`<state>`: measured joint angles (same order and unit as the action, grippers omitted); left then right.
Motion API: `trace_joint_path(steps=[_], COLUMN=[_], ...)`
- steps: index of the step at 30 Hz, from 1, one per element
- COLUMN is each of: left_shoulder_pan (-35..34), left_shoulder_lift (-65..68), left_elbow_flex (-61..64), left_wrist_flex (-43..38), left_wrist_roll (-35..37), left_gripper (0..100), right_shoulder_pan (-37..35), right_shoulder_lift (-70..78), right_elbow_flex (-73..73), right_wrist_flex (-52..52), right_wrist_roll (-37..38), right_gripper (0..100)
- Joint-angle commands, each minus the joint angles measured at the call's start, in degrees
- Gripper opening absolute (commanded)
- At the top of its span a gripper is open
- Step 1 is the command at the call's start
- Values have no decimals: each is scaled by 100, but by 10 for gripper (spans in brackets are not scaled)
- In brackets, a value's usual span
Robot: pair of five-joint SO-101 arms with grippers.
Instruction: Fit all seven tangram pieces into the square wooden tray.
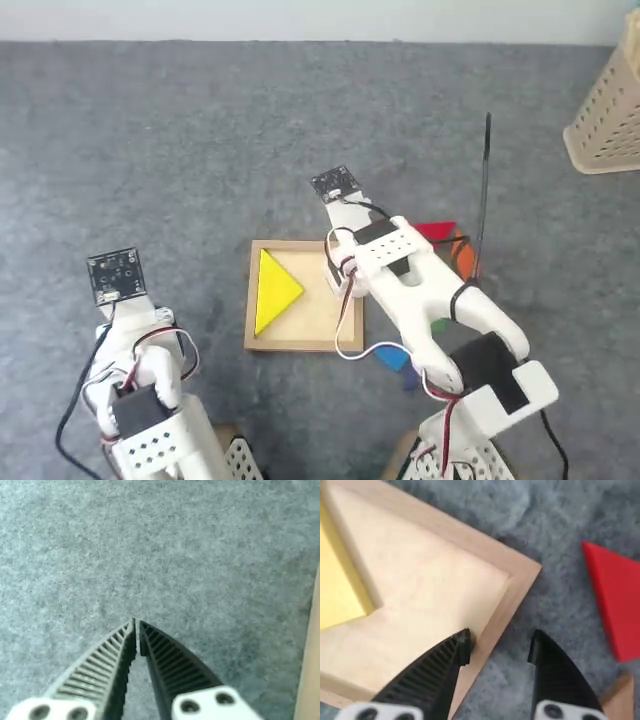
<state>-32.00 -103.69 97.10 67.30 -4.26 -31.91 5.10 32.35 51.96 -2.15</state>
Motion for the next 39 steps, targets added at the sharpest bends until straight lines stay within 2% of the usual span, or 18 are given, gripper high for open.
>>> trace_joint_path(steps=[1, 4, 10, 16, 26, 31, 33, 39], left_shoulder_pan=[18, 18, 18, 18, 18, 18, 18, 18], left_shoulder_lift=[-44, -44, -44, -44, -44, -44, -44, -44], left_elbow_flex=[-48, -48, -48, -48, -48, -48, -48, -48], left_wrist_flex=[35, 35, 35, 35, 35, 35, 35, 35], left_wrist_roll=[88, 88, 88, 88, 88, 88, 88, 88], left_gripper=[13, 13, 13, 13, 13, 13, 13, 13], right_shoulder_pan=[-127, -75, 435, 840, 857, 857, 848, 497], right_shoulder_lift=[66, 198, 312, 303, 251, 233, 233, 224], right_elbow_flex=[-141, -193, -440, -571, -580, -958, -1134, -1292], right_wrist_flex=[-57, -101, -84, -66, -40, 681, 954, 1411], right_wrist_roll=[-26, -26, -70, -185, -229, -229, -70, 756], right_gripper=[209, 196, 4, 28, 34, 168, 207, 210])
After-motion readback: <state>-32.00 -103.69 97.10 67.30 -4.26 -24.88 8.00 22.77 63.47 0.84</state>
